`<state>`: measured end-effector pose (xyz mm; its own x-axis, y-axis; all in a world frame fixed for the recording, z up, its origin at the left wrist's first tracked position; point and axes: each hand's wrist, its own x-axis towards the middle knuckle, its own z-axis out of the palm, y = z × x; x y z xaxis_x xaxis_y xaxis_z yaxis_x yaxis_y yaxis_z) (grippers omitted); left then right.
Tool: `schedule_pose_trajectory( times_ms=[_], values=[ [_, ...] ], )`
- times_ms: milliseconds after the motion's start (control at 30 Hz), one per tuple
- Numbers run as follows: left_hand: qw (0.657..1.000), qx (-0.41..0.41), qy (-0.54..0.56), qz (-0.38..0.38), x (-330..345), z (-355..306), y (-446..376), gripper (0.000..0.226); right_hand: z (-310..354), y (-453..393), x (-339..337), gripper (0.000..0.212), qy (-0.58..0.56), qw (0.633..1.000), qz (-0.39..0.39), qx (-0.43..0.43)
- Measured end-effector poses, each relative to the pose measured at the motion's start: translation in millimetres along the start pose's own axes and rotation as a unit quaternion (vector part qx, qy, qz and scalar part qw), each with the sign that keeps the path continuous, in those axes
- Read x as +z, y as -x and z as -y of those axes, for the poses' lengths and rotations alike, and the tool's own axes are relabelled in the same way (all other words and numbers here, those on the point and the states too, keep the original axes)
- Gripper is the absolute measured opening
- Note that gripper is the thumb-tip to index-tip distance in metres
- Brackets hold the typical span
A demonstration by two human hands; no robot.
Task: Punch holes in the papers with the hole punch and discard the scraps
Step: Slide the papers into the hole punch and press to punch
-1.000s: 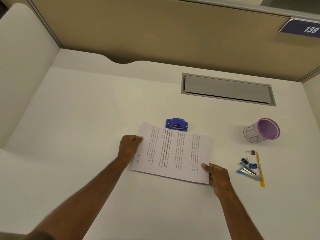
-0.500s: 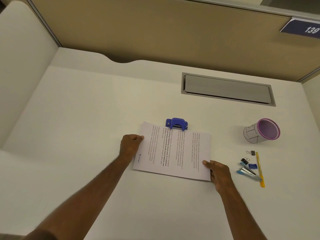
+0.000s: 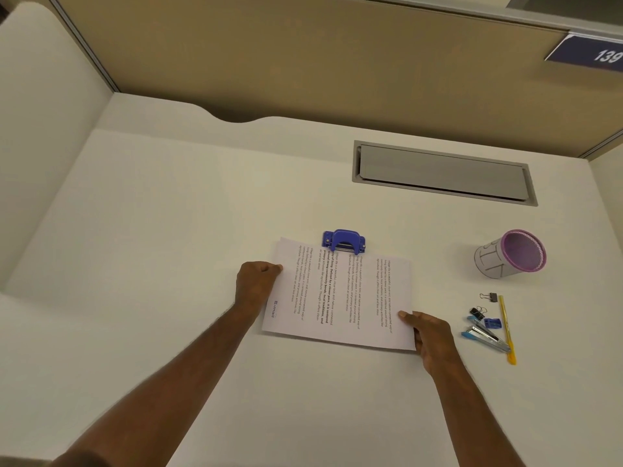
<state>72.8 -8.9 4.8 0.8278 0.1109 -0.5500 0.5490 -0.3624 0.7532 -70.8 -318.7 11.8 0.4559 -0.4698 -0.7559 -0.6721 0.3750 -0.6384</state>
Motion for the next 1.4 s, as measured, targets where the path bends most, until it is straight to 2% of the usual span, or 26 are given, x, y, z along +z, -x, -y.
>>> schedule_pose_trajectory(
  times_ms=[167,367,500,633,733,867,1133,1300,1400],
  values=[
    [1.0,0.001,0.0,-0.01,-2.7,-1.1,1.4,0.054,0.0,0.3,2.1,0.013,0.001,1.0,0.008,0.002],
    [1.0,0.004,0.008,-0.007,-6.5,-5.8,2.5,0.045,0.6,2.7,7.1,0.005,0.003,1.0,0.014,-0.002],
    [1.0,0.006,0.005,-0.012,-8.2,-7.6,2.1,0.044,1.7,2.3,10.8,0.008,0.0,1.0,0.015,-0.003],
    [1.0,0.006,0.009,-0.017,-8.6,-9.3,0.6,0.052,2.0,-0.4,11.9,0.023,0.006,1.0,0.013,0.002],
    [1.0,0.009,0.006,-0.02,-8.1,-10.7,-0.2,0.054,3.3,-0.6,13.1,0.021,0.012,1.0,0.009,0.002],
    [1.0,0.004,0.007,-0.017,-6.4,-12.5,-1.0,0.049,5.7,-0.6,12.9,0.007,0.03,1.0,0.0,-0.001],
    [1.0,0.009,0.0,0.0,-3.1,-14.5,0.1,0.032,10.0,-3.6,8.9,0.008,0.045,0.999,-0.012,0.0],
    [0.999,0.017,-0.029,-0.021,-1.5,-15.7,0.0,0.052,10.6,-1.6,8.5,0.008,0.034,0.999,0.002,0.007],
    [0.999,0.008,-0.023,-0.023,-6.6,-15.9,-1.9,0.041,12.3,-0.3,7.6,0.012,0.037,0.999,-0.001,0.004]
  ],
)
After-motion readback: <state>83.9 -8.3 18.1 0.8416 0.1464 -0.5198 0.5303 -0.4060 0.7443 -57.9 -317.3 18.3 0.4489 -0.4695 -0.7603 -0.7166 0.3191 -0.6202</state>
